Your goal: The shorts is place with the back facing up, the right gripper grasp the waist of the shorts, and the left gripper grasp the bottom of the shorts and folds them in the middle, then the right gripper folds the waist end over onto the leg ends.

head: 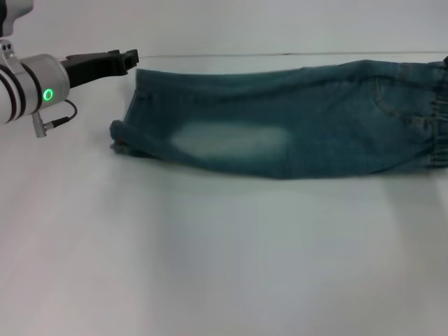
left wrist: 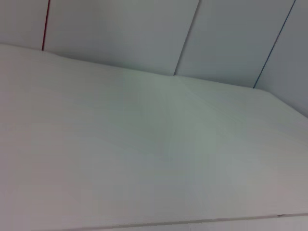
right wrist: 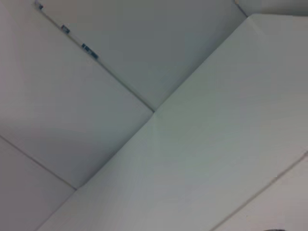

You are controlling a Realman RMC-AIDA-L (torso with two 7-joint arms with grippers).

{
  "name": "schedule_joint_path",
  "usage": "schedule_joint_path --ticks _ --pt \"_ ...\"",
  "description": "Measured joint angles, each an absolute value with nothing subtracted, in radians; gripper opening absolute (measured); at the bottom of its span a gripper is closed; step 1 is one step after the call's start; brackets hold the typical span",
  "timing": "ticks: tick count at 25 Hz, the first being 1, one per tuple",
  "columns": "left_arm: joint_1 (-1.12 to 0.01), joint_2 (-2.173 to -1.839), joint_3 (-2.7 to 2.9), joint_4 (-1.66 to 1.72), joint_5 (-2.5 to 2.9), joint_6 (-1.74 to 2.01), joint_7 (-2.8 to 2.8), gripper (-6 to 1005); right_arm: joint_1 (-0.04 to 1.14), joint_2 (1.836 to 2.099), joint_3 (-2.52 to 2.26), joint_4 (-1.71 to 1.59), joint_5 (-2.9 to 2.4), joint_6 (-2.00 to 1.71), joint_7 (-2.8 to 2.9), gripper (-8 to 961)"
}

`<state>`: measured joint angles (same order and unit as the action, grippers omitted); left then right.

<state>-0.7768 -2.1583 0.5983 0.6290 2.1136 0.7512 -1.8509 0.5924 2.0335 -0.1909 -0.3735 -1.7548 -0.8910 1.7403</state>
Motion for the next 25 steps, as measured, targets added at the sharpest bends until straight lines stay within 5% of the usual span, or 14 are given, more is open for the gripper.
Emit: schedule_joint_path --ticks 3,6,15,20,25 --pt "-0.766 -2.158 0.599 0.638 2.114 0.779 -1.854 233 0.57 2.02 -0.208 -0.377 -1.765 -0.92 1.741 450" --pt "-0.743 -2.161 0.6 0.676 2.114 0.864 -1.858 499 0.546 2.011 -0.237 -0.398 -1.772 -0.977 1.741 547" --pt "-0.713 -2.165 0.609 0.685 2.113 0.981 -1.863 690 0.55 1.989 -0.408 -0.422 -1.777 -0.952 1.939 875" --pt "-0.695 -2.166 0.617 0.696 2.101 1.052 -1.865 860 0.52 1.926 -0.522 -0.431 -1.821 -1.002 2.093 958" --pt "-0.675 -2.166 0.625 0.702 2.065 1.086 -1.855 946 0.451 1.938 -0.501 -0.523 -1.806 -1.087 2.101 958"
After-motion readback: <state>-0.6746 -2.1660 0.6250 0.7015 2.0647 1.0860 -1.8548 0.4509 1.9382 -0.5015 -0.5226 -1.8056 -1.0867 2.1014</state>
